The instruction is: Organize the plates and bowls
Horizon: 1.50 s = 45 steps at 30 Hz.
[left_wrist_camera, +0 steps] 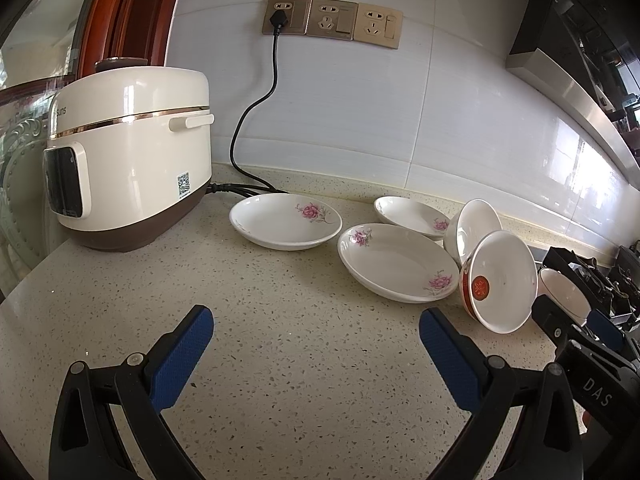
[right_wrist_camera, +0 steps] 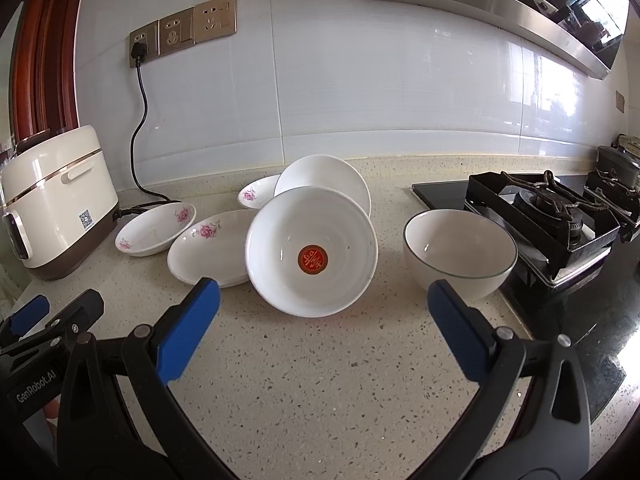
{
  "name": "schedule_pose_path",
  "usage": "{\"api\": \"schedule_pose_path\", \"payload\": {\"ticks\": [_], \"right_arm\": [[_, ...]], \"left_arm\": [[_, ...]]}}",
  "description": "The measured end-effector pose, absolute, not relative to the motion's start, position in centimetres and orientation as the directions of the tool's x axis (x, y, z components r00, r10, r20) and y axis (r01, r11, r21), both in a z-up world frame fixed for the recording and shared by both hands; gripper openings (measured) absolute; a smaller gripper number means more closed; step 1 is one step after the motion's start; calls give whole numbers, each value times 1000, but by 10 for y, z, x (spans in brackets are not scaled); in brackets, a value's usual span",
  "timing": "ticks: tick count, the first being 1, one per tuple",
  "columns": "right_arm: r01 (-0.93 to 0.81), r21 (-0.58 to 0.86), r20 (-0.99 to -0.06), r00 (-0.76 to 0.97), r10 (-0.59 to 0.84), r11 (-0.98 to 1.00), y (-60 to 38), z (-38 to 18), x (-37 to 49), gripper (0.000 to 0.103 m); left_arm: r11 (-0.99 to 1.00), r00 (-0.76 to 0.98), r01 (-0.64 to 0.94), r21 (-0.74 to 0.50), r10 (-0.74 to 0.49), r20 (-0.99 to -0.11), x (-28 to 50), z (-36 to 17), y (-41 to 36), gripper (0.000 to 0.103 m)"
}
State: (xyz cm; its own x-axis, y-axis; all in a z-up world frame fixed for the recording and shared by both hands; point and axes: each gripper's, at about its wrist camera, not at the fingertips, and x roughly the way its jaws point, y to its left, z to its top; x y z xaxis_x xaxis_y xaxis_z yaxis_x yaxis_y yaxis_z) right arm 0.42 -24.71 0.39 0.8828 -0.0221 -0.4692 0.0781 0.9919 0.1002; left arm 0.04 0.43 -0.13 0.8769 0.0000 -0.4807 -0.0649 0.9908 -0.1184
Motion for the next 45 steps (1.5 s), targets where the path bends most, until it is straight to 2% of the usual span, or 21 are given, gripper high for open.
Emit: {"api": "schedule_pose_path", "payload": {"ticks": [28,31,34,39,45], "right_arm": [[68,134,-457,889,1,989,-251,5,1,103],[37,176,-454,890,48,984,-252,4,-4,103],[2,229,-464,879,107,973,-250,4,-12,103],[-67,358,-503,826,253,931,-234,0,-16,103],[-99,474,-540,752,378,875,-211,-5,0,103]], "left_arm": [[988,877,-75,-138,-1,-481,-1,-2,5,103],[982,880,-83,-171,-8,-474,-2,-3,13,103],[961,889,-71,-268,-61,-454,-3,-5,25,103],[939,881,-40,-343,-129,-454,0,-6,40,86],[921,847,1,-390,-208,-488,15,15,72,86]]}}
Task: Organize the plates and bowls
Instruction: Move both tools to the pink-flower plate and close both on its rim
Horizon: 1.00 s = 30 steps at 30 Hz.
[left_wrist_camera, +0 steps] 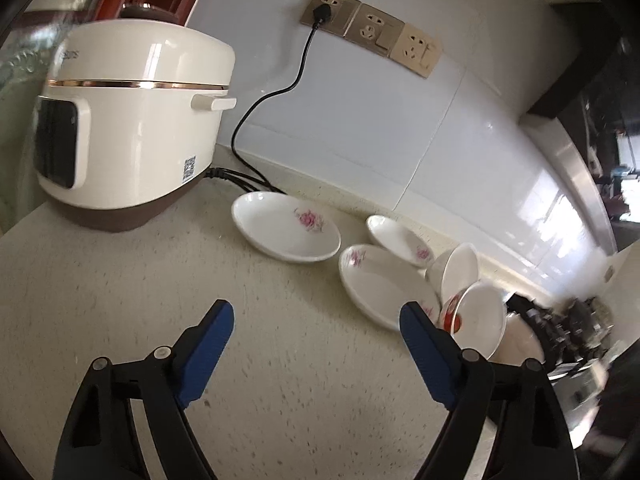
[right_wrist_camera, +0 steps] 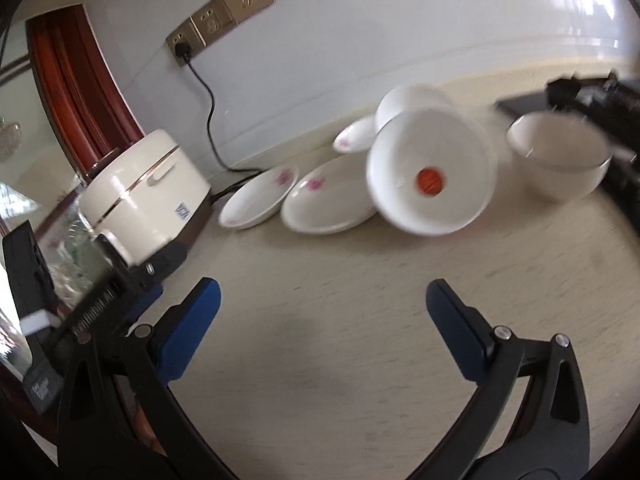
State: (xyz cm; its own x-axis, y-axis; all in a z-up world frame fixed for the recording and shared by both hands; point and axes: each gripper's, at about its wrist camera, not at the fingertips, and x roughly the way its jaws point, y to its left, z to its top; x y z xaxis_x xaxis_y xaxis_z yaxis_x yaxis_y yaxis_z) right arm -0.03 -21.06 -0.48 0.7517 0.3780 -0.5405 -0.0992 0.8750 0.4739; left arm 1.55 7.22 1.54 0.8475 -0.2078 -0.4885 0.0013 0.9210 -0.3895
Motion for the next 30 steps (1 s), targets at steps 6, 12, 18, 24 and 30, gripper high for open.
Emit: {"api": "schedule_pose_path", "payload": {"ticks": [6,12,18,24,30], "right_arm": [[-162,525,-550,686,477,836,-175,3,35,102],[-210,454,-582,667,466,866,-135,29,96,99],[-199,396,-637,643,424,896,-114,40,162,91],[-180,378,-705,580,409,908,-101,21,227,77],[-204,320,-759,529,379,925,-92,-3,257,64]], "left_arm": [[904,771,-81,-420,-209,-601,60,17,107,86],[877,732,-166,-450,-196,-652,99,12,131,84],[873,724,-248,-419,-120,-679,128,8,130,74],[845,719,-324,-426,-73,-691,153,-8,136,66],[849,739,-341,-403,-23,-673,162,-25,143,55]]}}
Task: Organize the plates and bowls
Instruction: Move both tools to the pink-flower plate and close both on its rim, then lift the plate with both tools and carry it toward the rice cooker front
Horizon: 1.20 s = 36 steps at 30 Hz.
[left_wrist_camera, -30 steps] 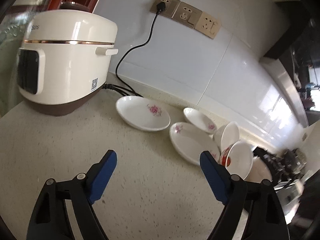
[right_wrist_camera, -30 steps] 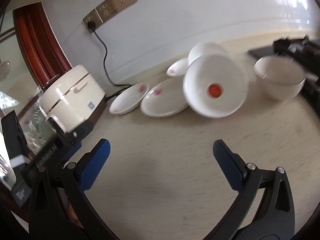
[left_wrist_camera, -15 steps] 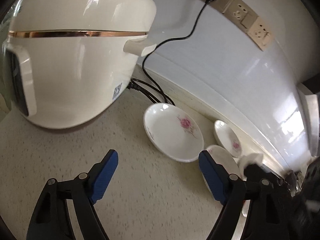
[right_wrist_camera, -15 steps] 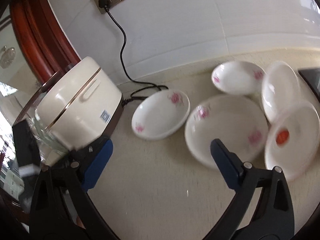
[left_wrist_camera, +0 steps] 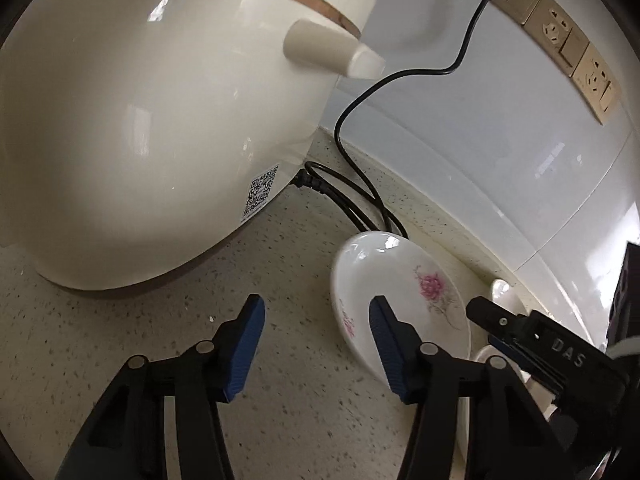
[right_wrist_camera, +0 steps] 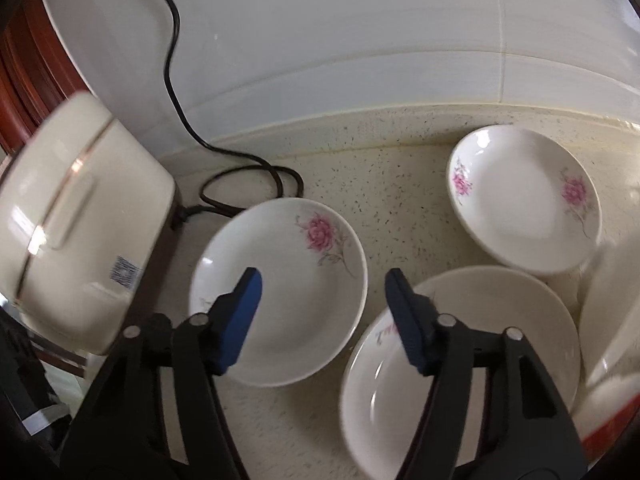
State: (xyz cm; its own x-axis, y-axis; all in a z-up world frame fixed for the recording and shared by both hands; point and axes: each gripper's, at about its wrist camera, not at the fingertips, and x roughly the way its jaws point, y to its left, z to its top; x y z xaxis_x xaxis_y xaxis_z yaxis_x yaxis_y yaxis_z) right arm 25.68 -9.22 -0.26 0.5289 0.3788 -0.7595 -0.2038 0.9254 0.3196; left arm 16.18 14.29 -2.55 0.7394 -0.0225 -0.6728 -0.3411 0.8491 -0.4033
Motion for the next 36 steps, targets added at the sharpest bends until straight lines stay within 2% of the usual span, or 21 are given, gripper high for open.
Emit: {"api": "schedule_pose_path", "payload": {"ticks": [10,16,22,26,28,36], "right_arm": [[-237,203,-820,489,297,950,-75,-21,294,59],[-248,156,-846,466,259,956,-66,-31,300,48],[-259,174,-849,449,278,950,-67,-37,301,33],[-273,171,-845,453,284,946,-67,-36,298,30],[-277,191,-842,447,302,942,-67,-35,296,27],[-283,217,-831,449,329,934,-70,-32,285,23]], "left_arm": [[866,721,-325,-381,-34,-692,178,-40,136,55],[869,700,-314,-382,-59,-711,188,-48,134,55],[875,683,-295,-384,-88,-725,194,-55,130,41],[883,684,-258,-391,-119,-720,195,-55,124,20],[894,683,-260,-365,-97,-724,195,-53,121,19],[868,686,-268,-418,-133,-715,178,-51,133,18]]}}
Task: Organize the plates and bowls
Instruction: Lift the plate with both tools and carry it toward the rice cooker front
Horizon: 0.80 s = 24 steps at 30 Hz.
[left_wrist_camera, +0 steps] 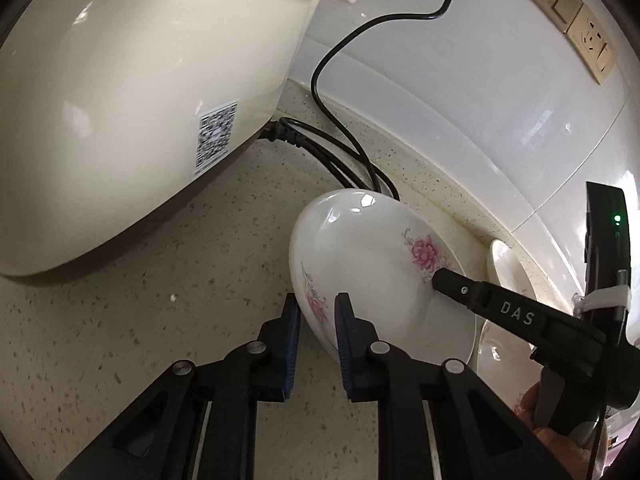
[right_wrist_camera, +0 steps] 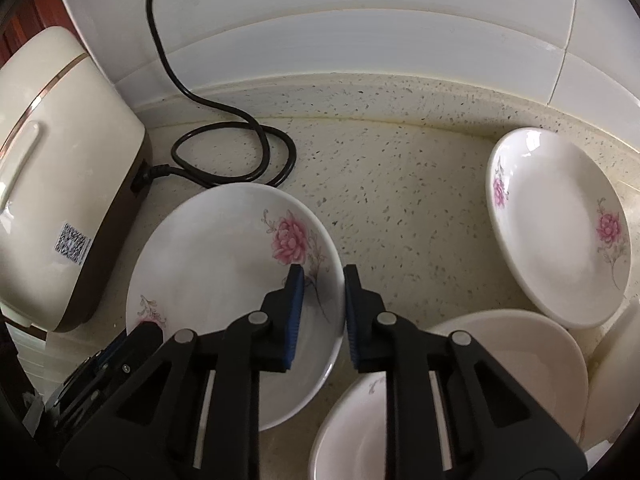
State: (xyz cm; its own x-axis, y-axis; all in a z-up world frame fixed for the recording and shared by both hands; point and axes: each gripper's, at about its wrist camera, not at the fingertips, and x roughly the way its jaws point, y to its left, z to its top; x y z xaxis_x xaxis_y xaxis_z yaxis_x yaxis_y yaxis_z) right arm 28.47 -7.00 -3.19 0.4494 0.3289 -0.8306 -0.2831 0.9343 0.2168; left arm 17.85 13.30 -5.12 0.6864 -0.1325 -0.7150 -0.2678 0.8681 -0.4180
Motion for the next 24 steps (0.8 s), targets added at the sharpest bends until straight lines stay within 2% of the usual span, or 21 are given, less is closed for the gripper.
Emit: {"api": "schedule_pose_path", "payload": {"ticks": [5,13,24], "right_arm": [[-306,230,-816,457,355,924,-69,-21,269,23],[-373,256,-786,457,416,892,-65,-6,222,23],[-570,273,-725,408,556,775,-45,9,143,23]], "left_arm": [[876,712,-267,-402,-102,-695,171,-40,138,17],[874,743,-282,-396,-62,-666,117,-17,143,17],[837,764,-386,-388,54,-643,33,-5,159,16]]}}
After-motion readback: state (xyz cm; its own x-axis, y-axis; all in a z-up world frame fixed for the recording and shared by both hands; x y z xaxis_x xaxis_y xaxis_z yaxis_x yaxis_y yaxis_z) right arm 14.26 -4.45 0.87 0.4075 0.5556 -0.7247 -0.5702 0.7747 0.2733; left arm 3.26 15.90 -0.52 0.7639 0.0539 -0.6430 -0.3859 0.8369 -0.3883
